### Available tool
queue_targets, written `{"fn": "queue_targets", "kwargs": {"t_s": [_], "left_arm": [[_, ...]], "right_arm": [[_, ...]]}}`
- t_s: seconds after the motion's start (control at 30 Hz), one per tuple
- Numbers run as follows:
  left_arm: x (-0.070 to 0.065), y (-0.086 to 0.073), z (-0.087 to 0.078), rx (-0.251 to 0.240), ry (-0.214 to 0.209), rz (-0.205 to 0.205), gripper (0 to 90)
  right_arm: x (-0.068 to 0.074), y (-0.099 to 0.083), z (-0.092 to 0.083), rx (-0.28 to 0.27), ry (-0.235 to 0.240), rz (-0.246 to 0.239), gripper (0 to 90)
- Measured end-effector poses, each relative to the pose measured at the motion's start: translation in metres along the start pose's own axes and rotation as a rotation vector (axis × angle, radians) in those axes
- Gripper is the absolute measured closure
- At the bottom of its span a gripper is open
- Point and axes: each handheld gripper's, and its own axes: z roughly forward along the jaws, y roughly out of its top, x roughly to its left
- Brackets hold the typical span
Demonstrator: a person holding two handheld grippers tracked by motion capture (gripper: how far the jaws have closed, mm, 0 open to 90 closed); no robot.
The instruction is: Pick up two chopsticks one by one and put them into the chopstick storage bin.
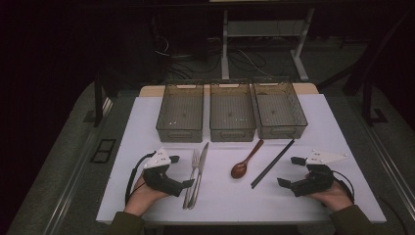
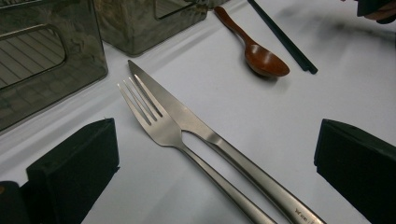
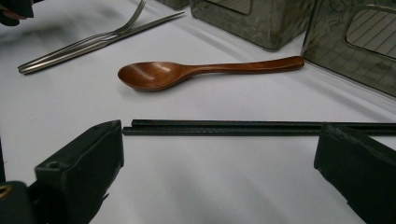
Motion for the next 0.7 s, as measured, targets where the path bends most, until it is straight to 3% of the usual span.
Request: {"fn": "queue_targets", "kwargs": {"t_s": [0.43, 0.5, 0.7], "left_arm": [[-0.001, 0.000, 0.004, 0.005, -0.006, -0.008, 0.0], [0.000, 0.000, 0.004, 0.009, -0.004, -0.007, 0.0], [0.000, -0.001, 0.003, 0.004, 0.002, -0.005, 0.0]], "right_arm": [[-0.014, 0.004, 0.000, 0.022, -0.030, 0.031, 6.0], [-0.018, 0.005, 0.001, 0.032, -0.046, 0.036, 13.8], [-0.031, 0.009, -0.003, 0.049, -0.079, 0.069, 26.3]]}}
